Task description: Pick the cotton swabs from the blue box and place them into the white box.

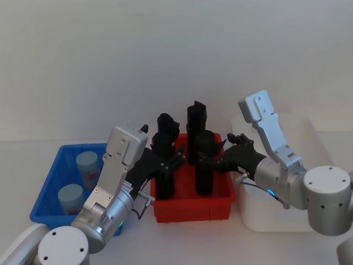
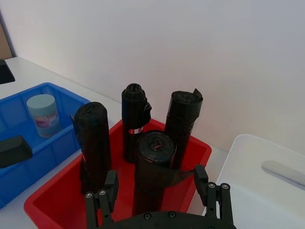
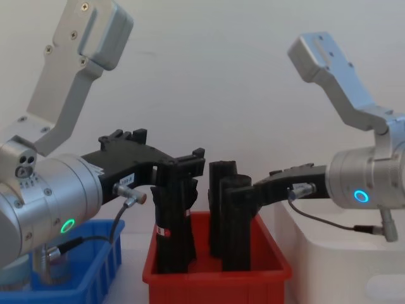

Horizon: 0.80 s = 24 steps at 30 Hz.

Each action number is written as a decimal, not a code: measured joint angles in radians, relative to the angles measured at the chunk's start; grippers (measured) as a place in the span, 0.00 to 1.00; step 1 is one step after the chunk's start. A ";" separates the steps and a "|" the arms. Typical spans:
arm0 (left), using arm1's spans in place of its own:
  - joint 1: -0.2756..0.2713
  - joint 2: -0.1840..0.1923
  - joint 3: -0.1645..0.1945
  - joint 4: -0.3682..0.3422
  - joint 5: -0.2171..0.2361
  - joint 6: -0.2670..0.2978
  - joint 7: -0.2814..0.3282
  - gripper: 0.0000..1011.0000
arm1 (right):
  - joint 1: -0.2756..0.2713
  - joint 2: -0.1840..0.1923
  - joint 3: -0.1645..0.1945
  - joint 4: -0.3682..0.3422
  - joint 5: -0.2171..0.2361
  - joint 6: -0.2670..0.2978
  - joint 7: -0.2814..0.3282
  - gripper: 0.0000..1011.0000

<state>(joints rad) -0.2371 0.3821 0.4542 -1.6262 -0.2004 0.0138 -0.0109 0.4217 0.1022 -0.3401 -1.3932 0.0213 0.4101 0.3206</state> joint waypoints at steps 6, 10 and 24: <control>0.000 0.000 0.000 0.000 0.000 0.000 0.000 0.99 | 0.027 -0.019 -0.008 0.046 -0.010 -0.008 -0.004 0.99; 0.000 0.000 0.000 0.000 0.000 0.000 0.000 0.99 | 0.046 -0.033 -0.013 0.081 -0.019 -0.015 -0.008 0.99; 0.000 0.000 0.000 0.000 0.000 0.000 0.000 0.99 | 0.101 -0.069 -0.024 0.185 -0.035 -0.023 -0.034 0.99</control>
<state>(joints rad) -0.2372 0.3821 0.4542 -1.6262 -0.2004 0.0138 -0.0109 0.5223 0.0329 -0.3636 -1.2082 -0.0134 0.3873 0.2862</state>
